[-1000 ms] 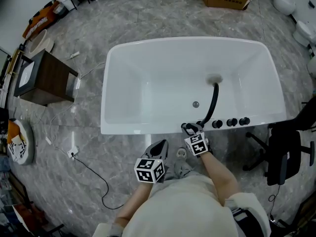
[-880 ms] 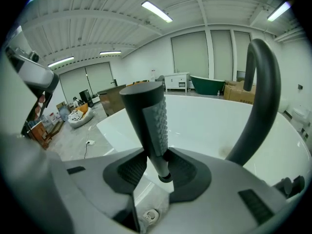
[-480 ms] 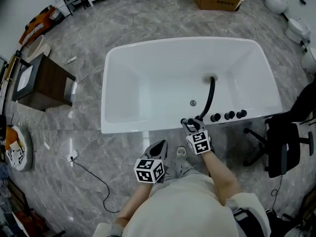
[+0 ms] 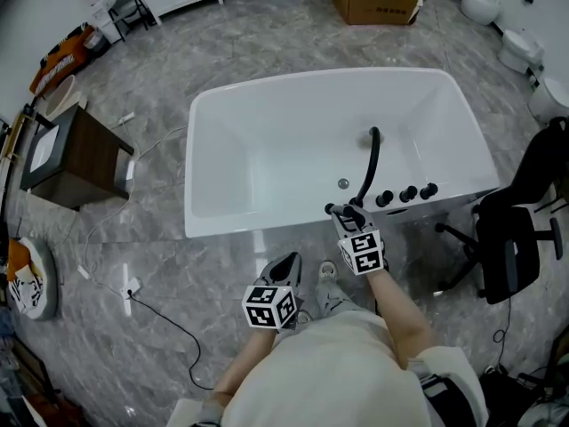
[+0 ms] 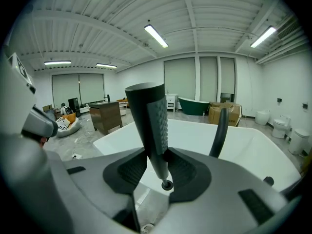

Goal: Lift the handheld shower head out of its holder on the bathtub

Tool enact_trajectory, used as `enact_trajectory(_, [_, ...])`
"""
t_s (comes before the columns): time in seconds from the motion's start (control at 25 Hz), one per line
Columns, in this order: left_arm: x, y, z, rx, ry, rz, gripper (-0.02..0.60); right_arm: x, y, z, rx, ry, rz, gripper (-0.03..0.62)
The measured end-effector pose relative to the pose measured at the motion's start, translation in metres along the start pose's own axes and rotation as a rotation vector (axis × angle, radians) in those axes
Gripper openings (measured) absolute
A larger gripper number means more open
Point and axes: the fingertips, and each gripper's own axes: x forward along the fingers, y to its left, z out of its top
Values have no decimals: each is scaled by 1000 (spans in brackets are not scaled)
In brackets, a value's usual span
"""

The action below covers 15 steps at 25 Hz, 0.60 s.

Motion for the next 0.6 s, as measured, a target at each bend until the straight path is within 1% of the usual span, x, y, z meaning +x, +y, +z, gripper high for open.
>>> enact_trajectory(0.2, [-19, -5, -10, -3, -8, -14, 20, -28, 12, 10, -17, -39, -28, 144])
enact_trajectory(0.6, [-52, -15, -18, 31, -41, -43, 20, -91, 34, 41, -19, -147, -92, 143])
